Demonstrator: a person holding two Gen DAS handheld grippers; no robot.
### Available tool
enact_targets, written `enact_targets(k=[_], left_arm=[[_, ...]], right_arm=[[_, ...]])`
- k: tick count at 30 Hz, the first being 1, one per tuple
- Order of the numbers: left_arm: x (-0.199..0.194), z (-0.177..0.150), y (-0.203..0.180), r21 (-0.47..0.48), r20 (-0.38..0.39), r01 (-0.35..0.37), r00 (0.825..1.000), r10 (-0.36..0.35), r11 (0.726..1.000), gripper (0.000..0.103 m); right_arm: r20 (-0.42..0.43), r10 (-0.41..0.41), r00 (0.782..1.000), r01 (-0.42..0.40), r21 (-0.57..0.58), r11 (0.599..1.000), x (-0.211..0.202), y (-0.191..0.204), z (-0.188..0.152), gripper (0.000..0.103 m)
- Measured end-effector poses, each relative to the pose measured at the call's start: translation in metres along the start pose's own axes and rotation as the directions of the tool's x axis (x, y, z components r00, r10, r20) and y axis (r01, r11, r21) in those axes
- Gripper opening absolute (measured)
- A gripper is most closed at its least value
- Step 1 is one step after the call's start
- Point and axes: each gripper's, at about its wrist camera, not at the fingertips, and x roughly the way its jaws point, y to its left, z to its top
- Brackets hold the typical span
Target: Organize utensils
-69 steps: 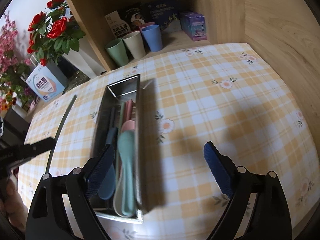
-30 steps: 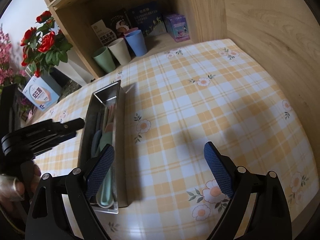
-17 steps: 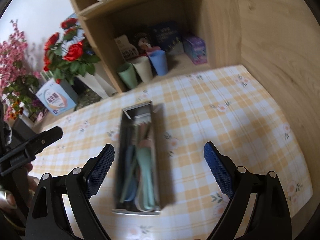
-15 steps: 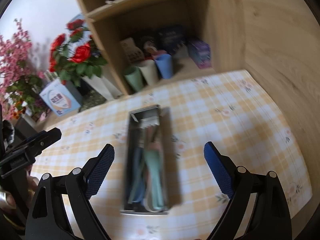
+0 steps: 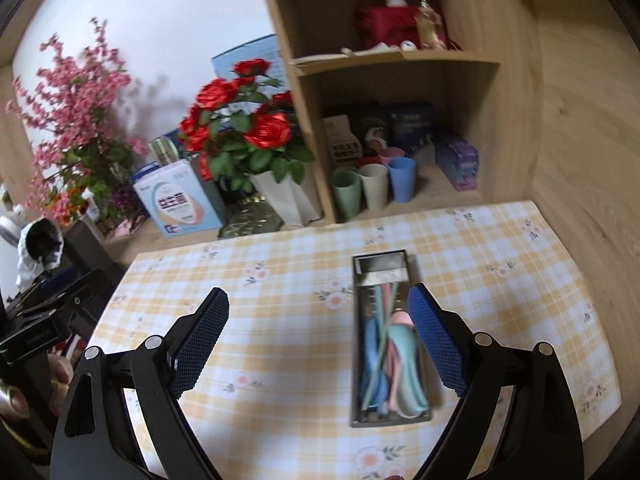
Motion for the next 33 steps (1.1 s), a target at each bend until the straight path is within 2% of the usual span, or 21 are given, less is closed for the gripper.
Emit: enact_targets(k=[7, 12, 33], left_arm=[[-0.035, -0.003, 0.027, -0.028, 0.048, -0.040, 0.998, 0.042, 0.999, 0.097], [-0.045, -0.007, 0.033, -0.030, 0.061, -0.055, 0.997, 0.057, 0.998, 0.097], [-0.053, -0.014, 0.036, -0.016, 0.079, -0.062, 0.995, 0.063, 0.998, 0.097]], right_arm=[[-0.004, -0.027, 1.000, 0.027, -0.040, 0.999, -0.008, 0.031, -0.010, 0.088], [-0.003, -0.065, 0.998, 0.064, -0.063, 0.996, -0.011, 0.041, -0.014, 0.088], [0.035, -0.093, 0.995, 0.096, -0.090, 0.991, -0.018, 0.057, -0.015, 0.088]])
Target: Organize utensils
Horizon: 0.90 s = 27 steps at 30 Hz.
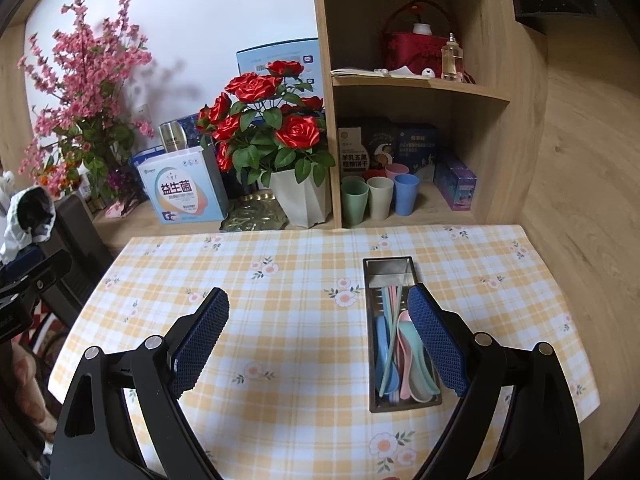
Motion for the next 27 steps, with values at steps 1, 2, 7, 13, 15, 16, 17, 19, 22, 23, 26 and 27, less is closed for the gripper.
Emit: enact_targets(k=[1, 2, 7, 13, 15, 16, 17, 19, 22, 23, 26, 27], left_arm=[[0.000, 0.000, -0.001, 0.003, 0.002, -0.003, 1.000, 0.003, 1.000, 0.097], [0.000, 0.000, -0.001, 0.004, 0.003, -0.006, 1.000, 0.006, 1.000, 0.097], [0.003, -0.002, -0.005, 0.021, -0.005, -0.008, 1.000, 0.008, 1.000, 0.097], [0.006, -0.004, -0.010, 0.032, -0.017, -0.007, 1.000, 0.008, 0.999, 0.097], [0.006, -0.004, -0.011, 0.034, -0.020, -0.008, 1.000, 0.009, 0.999, 0.097], [0.007, -0.005, -0.011, 0.036, -0.022, -0.011, 1.000, 0.011, 0.999, 0.097], [0.007, -0.004, -0.012, 0.039, -0.022, -0.014, 1.000, 0.015, 0.999, 0.097], [0.008, -0.005, -0.012, 0.043, -0.025, -0.017, 1.000, 0.018, 0.999, 0.097], [0.009, -0.005, -0.013, 0.043, -0.032, -0.009, 0.999, 0.011, 0.999, 0.097], [0.010, -0.005, -0.013, 0.043, -0.035, -0.010, 0.999, 0.012, 0.999, 0.097], [0.010, -0.006, -0.013, 0.044, -0.033, -0.009, 0.999, 0.011, 0.999, 0.097], [0.010, -0.006, -0.013, 0.043, -0.034, -0.008, 0.999, 0.010, 0.999, 0.097]], right_arm=[[0.000, -0.001, 1.000, 0.001, 0.000, 1.000, 0.000, 0.000, 0.000, 0.088], [0.002, -0.002, 1.000, 0.002, -0.001, 1.000, 0.000, 0.000, 0.000, 0.088], [0.015, -0.010, 1.000, 0.010, 0.000, 1.000, -0.003, -0.002, 0.001, 0.088], [0.035, -0.027, 0.999, 0.027, -0.001, 1.000, -0.006, -0.004, 0.002, 0.088], [0.037, -0.027, 0.999, 0.027, 0.000, 1.000, -0.007, -0.005, 0.002, 0.088], [0.039, -0.027, 0.999, 0.027, 0.000, 1.000, -0.007, -0.005, 0.002, 0.088], [0.041, -0.026, 0.999, 0.026, -0.001, 1.000, -0.008, -0.005, 0.002, 0.088], [0.045, -0.024, 0.999, 0.024, -0.001, 1.000, -0.008, -0.005, 0.002, 0.088], [0.049, -0.025, 0.998, 0.025, -0.004, 1.000, -0.009, -0.005, 0.001, 0.088], [0.049, -0.027, 0.998, 0.027, -0.006, 1.000, -0.009, -0.004, 0.001, 0.088], [0.052, -0.031, 0.998, 0.031, -0.005, 1.000, -0.009, -0.004, 0.001, 0.088], [0.053, -0.030, 0.998, 0.030, -0.004, 1.000, -0.009, -0.004, 0.001, 0.088]])
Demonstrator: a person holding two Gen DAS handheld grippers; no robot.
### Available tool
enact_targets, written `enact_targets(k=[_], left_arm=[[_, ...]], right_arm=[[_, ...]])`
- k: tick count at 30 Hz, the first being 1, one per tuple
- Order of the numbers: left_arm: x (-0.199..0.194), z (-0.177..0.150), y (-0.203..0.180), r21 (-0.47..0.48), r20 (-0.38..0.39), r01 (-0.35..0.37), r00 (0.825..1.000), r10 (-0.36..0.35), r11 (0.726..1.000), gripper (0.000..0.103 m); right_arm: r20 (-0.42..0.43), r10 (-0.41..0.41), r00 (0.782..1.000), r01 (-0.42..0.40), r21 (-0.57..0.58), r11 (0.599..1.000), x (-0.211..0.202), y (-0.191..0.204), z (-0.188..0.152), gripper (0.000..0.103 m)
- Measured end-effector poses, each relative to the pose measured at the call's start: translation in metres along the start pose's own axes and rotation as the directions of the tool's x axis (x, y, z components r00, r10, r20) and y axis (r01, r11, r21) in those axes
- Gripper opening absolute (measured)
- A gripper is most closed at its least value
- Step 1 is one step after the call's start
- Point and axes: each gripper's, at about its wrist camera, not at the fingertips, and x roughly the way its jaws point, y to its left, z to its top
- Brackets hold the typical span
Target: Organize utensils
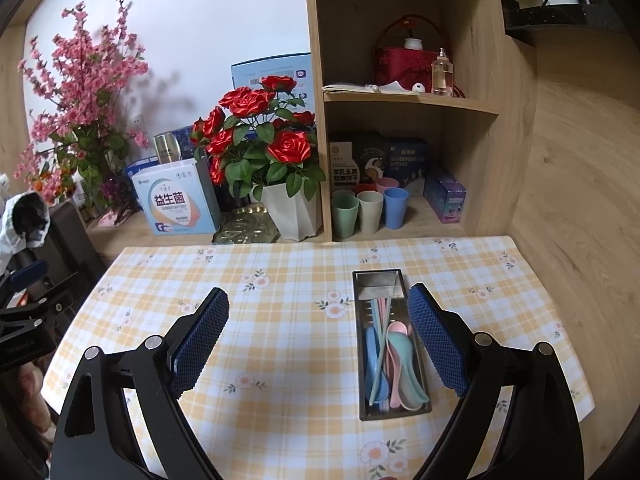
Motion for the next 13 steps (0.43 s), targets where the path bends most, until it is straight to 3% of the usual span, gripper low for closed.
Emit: enact_targets(k=[13], left_arm=[[0.0022, -0.0014, -0.0003, -0.001, -0.008, -0.002, 1.000, 0.002, 1.000, 0.097]], right_arm=[[0.006, -0.007, 1.000, 0.007, -0.001, 1.000, -0.0002, -0.0012, 0.0010, 0.088]])
